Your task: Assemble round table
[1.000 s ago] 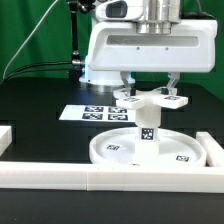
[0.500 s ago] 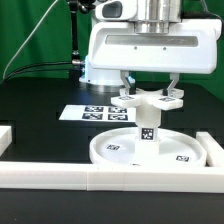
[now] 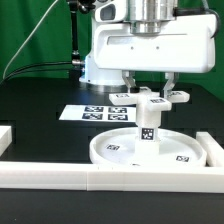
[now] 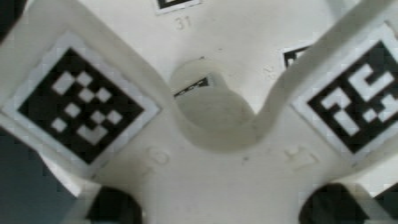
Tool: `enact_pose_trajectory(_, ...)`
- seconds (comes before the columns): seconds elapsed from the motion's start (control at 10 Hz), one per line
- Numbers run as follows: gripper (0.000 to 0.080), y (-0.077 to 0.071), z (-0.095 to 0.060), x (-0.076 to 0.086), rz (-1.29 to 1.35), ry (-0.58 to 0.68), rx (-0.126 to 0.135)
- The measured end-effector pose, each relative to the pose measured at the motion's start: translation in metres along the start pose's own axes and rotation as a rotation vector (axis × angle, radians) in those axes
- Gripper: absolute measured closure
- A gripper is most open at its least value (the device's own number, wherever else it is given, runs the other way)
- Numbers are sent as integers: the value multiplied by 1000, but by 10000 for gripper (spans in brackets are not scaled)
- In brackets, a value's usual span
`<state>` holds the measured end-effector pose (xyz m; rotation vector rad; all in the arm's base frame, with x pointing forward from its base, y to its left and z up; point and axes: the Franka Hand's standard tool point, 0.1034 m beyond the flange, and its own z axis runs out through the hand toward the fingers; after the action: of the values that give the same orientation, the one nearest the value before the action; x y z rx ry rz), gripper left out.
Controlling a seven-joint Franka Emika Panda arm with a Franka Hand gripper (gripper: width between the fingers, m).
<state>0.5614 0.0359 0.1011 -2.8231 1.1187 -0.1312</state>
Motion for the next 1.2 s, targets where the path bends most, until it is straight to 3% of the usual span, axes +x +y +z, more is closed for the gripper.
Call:
enact_pose_trajectory(0.1, 357, -1, 0, -2, 130, -13, 12)
enact_pose_trajectory(0.4, 357, -2, 1, -3, 484, -31, 13)
enact_pose_trajectory(1.1, 357, -2, 1, -2, 820, -46, 22)
enact_pose_trajectory(1.2, 249, -3, 1, -3, 811, -46, 21)
